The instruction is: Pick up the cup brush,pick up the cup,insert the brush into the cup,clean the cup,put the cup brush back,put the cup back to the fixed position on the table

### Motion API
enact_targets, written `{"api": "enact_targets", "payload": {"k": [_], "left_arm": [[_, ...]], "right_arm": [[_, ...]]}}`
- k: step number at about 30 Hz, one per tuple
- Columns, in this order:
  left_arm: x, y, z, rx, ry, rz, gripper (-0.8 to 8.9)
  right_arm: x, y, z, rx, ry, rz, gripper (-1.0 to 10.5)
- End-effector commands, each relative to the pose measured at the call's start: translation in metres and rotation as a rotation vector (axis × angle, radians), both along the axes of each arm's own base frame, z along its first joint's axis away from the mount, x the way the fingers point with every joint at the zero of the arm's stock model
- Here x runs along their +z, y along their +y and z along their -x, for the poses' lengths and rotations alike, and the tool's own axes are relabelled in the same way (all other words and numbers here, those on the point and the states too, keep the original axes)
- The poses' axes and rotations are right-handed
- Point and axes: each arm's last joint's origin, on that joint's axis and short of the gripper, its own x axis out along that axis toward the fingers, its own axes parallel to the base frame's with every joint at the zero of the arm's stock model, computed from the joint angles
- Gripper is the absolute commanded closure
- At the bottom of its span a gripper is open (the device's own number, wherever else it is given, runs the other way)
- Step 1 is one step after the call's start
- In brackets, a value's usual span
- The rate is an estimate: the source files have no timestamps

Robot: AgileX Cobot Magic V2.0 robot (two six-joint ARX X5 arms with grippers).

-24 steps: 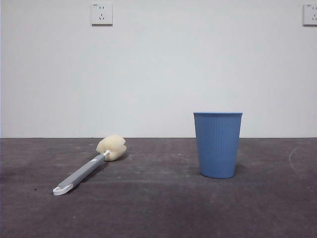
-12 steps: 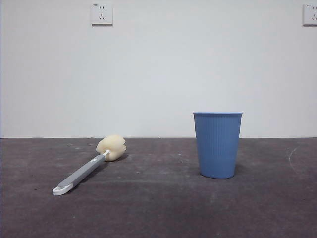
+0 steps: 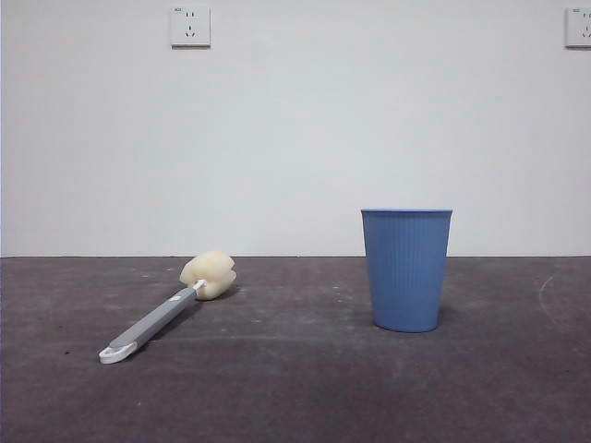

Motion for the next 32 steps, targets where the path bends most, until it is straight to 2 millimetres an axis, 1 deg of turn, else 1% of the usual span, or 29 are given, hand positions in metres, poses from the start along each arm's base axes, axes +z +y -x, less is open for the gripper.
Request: {"api": "enact_targets", "payload": {"k": [1,20,22,24,28,30,32], "left_arm": [[-0.004,0.000,-0.001,0.007,0.003,0.021,8.17],[-0.004,0.000,-0.001,0.010,0.002,0.021,8.17],[-0.004,0.000,-0.001,0.010,0.002,0.021,8.17],[-0.004,0.000,-0.001,0.010,0.002,0.021,8.17],[-0.004,0.000,-0.001,0.010,0.003,0.021,8.17],[-0.004,0.000,-0.001,0.010,0.002,0.021,8.17],[-0.004,0.000,-0.001,0.010,0.002,0.021,8.17]], "right_arm": [[0.001,0.000,0.000,-0.001,-0.010,-0.003,9.5],[0.001,0.000,0.001,0.005,-0.011,-0.004,9.5],[0.004,-0.002,0.000,0.007,-0.109,0.038,9.5],[0.011,-0.005,-0.001,-0.055,-0.242,0.053,9.5],[0.025,-0.013,0.002,-0.145,-0.506,-0.068,9.5],[0.023,-0.017,0.004,-0.185,-0.599,-0.096,9.5],[0.013,-0.021,0.005,-0.223,-0.690,-0.094,9.5]]}}
